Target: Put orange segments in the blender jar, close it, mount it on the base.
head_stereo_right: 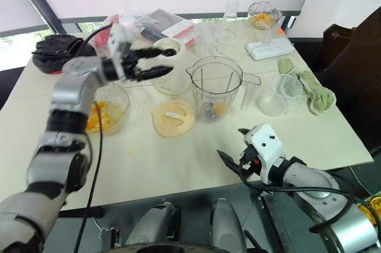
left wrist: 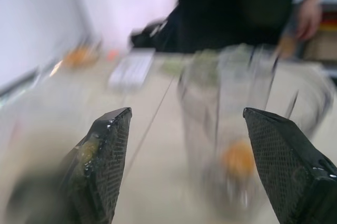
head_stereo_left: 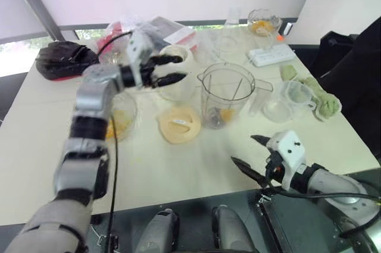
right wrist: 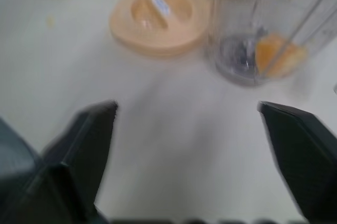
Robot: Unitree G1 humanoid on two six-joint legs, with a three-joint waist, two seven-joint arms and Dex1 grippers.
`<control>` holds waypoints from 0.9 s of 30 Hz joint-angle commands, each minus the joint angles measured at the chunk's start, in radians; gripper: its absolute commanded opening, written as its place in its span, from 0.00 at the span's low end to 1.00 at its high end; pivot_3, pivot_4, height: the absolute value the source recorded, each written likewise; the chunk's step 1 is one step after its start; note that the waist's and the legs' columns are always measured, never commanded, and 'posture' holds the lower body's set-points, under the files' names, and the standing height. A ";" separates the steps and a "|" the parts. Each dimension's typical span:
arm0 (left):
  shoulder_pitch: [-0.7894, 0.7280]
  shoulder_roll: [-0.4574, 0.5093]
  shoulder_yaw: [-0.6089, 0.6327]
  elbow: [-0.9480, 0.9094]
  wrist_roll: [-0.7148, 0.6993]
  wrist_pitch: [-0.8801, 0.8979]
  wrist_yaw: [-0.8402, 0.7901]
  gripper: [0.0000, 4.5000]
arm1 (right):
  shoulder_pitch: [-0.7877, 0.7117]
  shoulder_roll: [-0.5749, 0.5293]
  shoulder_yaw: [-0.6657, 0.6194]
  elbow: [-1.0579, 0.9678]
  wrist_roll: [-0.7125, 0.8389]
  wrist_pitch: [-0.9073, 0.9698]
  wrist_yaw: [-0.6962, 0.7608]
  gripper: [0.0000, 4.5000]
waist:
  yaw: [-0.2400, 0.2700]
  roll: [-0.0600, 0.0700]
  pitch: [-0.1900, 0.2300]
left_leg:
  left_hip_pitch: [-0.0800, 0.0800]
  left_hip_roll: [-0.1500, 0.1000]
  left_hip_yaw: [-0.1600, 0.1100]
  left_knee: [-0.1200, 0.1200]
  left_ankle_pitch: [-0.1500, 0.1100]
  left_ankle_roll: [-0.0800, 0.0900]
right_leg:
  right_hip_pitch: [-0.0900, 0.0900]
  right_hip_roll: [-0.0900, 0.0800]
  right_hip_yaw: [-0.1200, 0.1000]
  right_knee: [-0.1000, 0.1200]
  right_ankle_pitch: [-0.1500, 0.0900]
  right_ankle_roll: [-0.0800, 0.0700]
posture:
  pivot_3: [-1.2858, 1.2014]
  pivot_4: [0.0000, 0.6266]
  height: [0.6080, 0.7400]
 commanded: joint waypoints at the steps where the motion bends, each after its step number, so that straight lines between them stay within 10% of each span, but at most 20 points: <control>1: 0.128 0.062 0.050 -0.264 -0.083 0.132 0.030 0.78 | 0.007 0.017 -0.021 0.031 -0.067 -0.097 -0.009 1.00 | 0.011 0.000 0.000 | 0.000 0.000 0.000 0.000 0.000 0.000 | 0.000 0.000 0.000 0.000 0.000 0.000 | 0.52 0.24 1.00; 8: 0.408 0.116 0.044 -0.576 -0.195 0.292 0.088 0.78 | 0.019 0.045 -0.072 0.091 -0.095 -0.156 0.002 1.00 | 0.035 0.000 0.000 | 0.000 0.000 -0.002 0.000 0.000 0.000 | 0.003 0.000 0.000 -0.003 0.000 -0.001 | 0.52 0.24 1.00; 27: 0.427 0.008 -0.137 -0.696 -0.200 0.270 0.236 0.78 | -0.104 0.198 -0.350 0.424 -0.192 -0.260 -0.230 1.00 | 0.041 0.005 -0.002 | 0.008 0.001 0.001 -0.003 -0.001 0.001 | 0.010 0.001 0.001 -0.008 0.001 -0.002 | 0.52 0.24 1.00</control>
